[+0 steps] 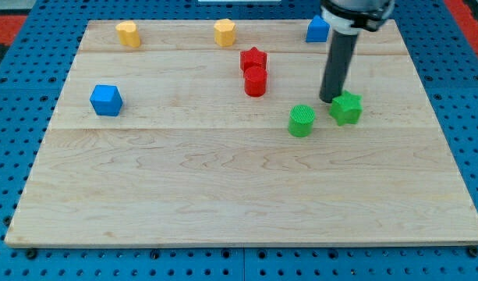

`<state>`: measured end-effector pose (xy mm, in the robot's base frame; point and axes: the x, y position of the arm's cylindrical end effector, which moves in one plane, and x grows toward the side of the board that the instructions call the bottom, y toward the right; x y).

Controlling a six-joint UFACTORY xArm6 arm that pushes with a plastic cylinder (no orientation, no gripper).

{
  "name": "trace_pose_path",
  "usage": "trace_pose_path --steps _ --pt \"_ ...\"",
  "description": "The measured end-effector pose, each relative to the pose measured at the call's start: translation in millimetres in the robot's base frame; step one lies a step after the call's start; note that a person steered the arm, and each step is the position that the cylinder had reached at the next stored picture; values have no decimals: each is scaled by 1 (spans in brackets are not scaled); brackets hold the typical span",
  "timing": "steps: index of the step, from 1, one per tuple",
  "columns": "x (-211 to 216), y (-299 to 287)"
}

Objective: Move the green circle vertically below the blue cube

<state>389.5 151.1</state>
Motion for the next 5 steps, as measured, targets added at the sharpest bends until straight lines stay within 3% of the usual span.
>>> trace_pose_path --steps 1,2,5 --pt "-1 -2" --pt "-2 -54" --pt "-2 -80"
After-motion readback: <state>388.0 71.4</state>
